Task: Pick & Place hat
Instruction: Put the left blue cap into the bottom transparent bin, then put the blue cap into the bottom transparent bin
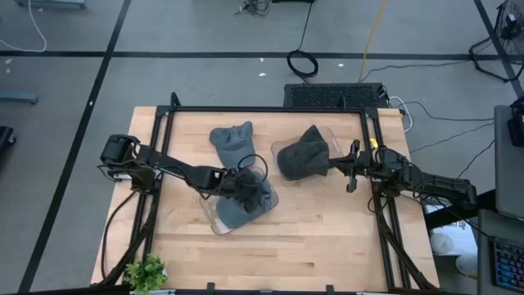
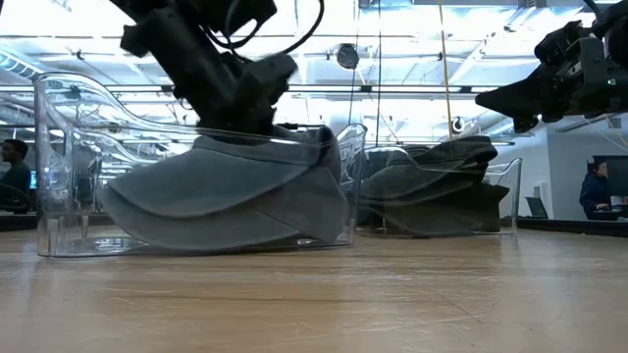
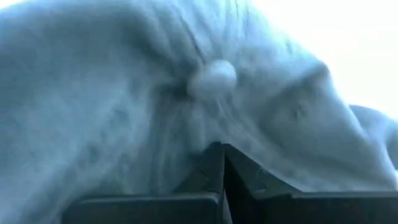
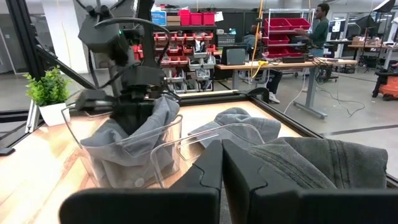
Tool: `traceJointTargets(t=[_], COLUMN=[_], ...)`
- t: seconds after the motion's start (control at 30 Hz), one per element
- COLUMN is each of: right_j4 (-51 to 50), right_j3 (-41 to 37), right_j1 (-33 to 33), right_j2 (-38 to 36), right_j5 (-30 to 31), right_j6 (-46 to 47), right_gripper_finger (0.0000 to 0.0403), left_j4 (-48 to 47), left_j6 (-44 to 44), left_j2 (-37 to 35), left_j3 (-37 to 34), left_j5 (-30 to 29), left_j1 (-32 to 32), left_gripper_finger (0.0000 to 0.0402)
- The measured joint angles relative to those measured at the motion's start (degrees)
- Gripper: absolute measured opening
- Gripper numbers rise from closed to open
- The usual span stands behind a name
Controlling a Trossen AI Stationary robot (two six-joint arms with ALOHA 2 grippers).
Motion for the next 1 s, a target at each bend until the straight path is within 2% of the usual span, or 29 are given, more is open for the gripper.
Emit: traceJointTargets(t=[0.17, 0.37, 0.43, 0.6, 0.7, 0.83, 1.0], right_j4=[0.0, 0.02, 0.01, 0.11, 0.28, 0.44, 0.46], right_j3=[0.02, 0.02, 0.02, 0.02, 0.02, 0.02, 0.02], right_j1=[0.0, 0.0, 0.01, 0.0, 0.0, 0.0, 0.0], right_j2=[0.0, 0.0, 0.0, 0.14, 0.35, 0.51, 0.74], right_j5=[-0.02, -0.02, -0.02, -0.02, -0.06, -0.07, -0.07], right_j6=[-0.01, -0.02, -0.01, -0.01, 0.0, 0.0, -0.01], right_gripper_finger=[0.0, 0.0, 0.0, 0.0, 0.0, 0.0, 0.0], left_j4=[-2.19, -7.53, -12.83, -25.42, -30.4, -34.81, -34.9], left_j6=[3.37, 5.94, 5.99, 3.7, -0.09, -0.13, 5.9], left_j2=[-6.6, -13.13, -15.9, -20.44, -23.09, -23.89, -23.6], left_j3=[2.34, 4.35, 4.71, 4.79, 4.96, 4.85, 4.85], left_j5=[0.27, -4.41, -7.03, -15.49, -15.86, -12.16, -8.8], left_j1=[-1.44, -2.78, -2.68, 0.6, 5.31, 13.27, 23.3], left_gripper_finger=[0.0004, 0.0004, 0.0005, 0.0005, 0.0012, 0.0063, 0.0173])
